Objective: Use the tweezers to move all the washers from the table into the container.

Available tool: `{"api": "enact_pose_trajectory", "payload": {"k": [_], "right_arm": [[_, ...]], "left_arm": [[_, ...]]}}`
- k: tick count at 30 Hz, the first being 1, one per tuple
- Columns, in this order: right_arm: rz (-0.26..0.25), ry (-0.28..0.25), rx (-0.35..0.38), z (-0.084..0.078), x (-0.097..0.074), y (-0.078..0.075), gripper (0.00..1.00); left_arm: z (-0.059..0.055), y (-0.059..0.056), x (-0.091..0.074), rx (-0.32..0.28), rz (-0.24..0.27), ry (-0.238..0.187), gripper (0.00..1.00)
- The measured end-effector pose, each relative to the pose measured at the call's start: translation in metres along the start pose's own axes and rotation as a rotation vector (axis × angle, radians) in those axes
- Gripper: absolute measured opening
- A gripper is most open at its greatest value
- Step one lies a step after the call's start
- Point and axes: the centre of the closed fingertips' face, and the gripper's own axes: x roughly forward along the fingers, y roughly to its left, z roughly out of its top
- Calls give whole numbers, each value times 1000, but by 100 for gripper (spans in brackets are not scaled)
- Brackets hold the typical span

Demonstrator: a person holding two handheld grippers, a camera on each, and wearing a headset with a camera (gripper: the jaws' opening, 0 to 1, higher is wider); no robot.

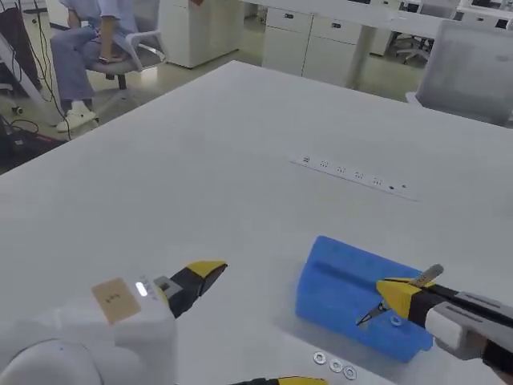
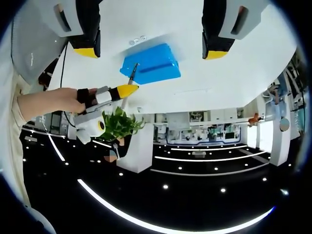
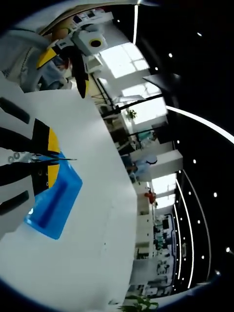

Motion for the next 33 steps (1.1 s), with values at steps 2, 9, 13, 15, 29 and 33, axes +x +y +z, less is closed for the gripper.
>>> {"api": "enact_pose_trajectory", "payload": {"k": [2, 9, 13, 15, 29, 33], "right_arm": [[-7, -11, 4, 5, -1, -5, 2], [-54, -10, 27, 8, 4, -28, 2], [-93, 26, 48, 1, 9, -44, 2], [-107, 44, 61, -3, 12, -52, 2], [-124, 158, 6, -24, 35, -70, 2], [-123, 174, -4, -26, 38, -72, 2]], "left_arm": [[0, 0, 0, -2, -1, 1, 87], [-1, 0, 0, 1, 0, 8, 87], [-2, 1, 0, -2, 2, 8, 87], [-2, 1, 0, -3, 2, 10, 86], [-4, 2, 0, -2, 8, 21, 86], [-5, 2, 0, -3, 7, 23, 86]]}}
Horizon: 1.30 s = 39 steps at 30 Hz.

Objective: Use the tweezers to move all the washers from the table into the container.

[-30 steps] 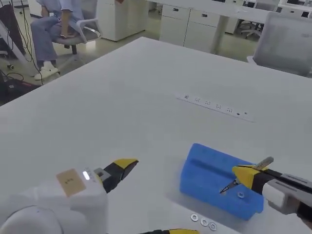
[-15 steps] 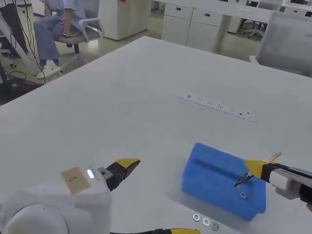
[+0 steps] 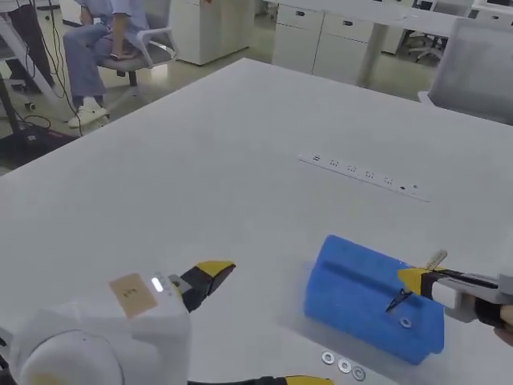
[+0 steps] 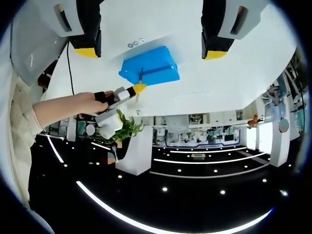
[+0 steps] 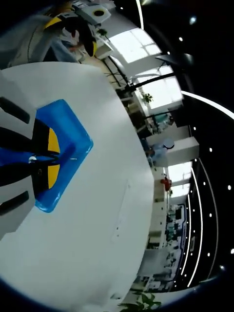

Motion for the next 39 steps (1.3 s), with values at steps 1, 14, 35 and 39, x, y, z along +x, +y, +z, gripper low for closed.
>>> {"api": "enact_pose_trajectory", "payload": {"k": [1, 14, 35, 39], "right_arm": [[2, 9, -9, -2, 1, 0, 2], [12, 55, -91, -11, 5, 2, 3], [31, -72, -145, 24, -32, 32, 3], [42, -95, -150, 27, -43, 40, 3]], "left_arm": [[0, 0, 0, 1, 0, 0, 86], [-1, -1, 0, 6, -3, 8, 86], [-1, 0, 0, 11, -4, 8, 86], [-1, -1, 0, 13, -6, 9, 86]]}}
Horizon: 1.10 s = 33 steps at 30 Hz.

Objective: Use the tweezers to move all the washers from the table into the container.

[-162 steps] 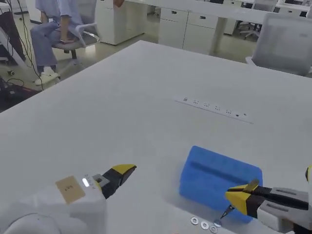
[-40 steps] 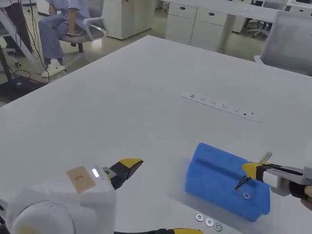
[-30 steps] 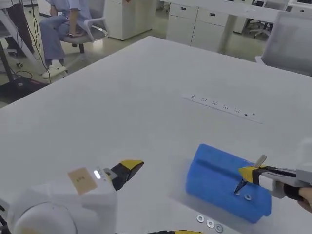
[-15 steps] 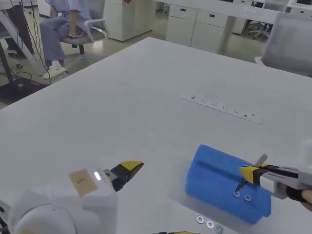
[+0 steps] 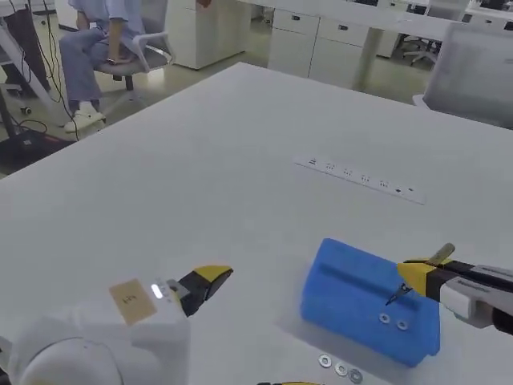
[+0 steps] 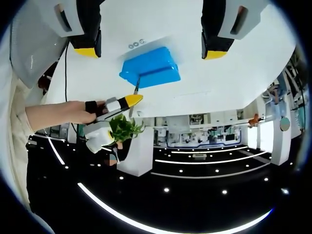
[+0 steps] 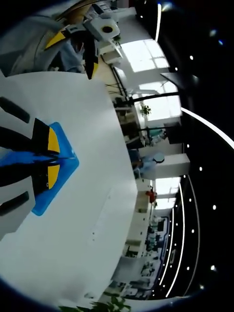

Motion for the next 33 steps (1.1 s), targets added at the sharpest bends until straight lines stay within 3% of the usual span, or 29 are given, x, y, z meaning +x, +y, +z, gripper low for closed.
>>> {"api": "enact_pose_trajectory", "payload": {"k": [6, 15, 25, 33], "right_arm": [[13, -11, -1, 1, -11, 8, 3], [52, 1, 31, -12, -19, 24, 3], [115, 43, 79, -38, -4, 45, 3], [134, 96, 83, -59, 9, 49, 3]], "left_arm": [[0, 0, 0, 3, -1, 1, 86], [-1, -1, 1, 3, -4, 4, 86], [-2, -2, 1, 4, -5, 9, 86], [-2, -2, 1, 4, -4, 10, 85]]}}
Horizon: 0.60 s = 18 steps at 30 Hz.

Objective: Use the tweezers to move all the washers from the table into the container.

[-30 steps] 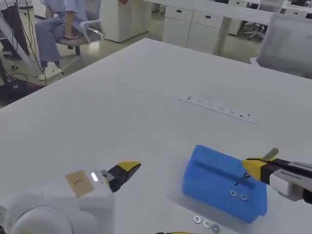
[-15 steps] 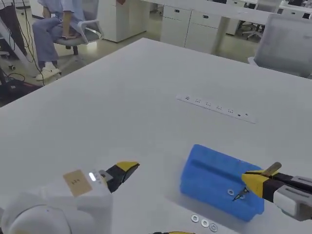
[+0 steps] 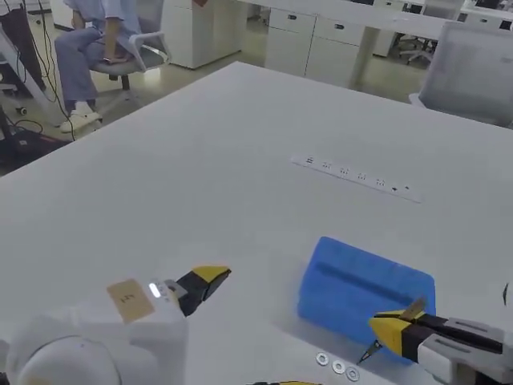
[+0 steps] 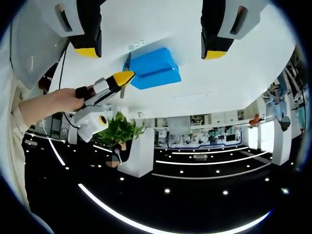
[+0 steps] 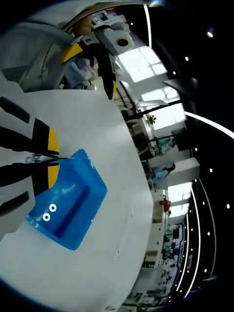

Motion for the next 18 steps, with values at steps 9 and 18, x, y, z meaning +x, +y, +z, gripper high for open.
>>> {"api": "enact_pose_trajectory", "payload": {"k": [9, 18], "right_arm": [[21, 68, -34, -17, 12, 0, 3], [42, 81, -151, -22, 10, 13, 3]], "left_arm": [[-1, 0, 0, 1, -1, 3, 85], [-1, -1, 0, 5, -3, 8, 85]]}}
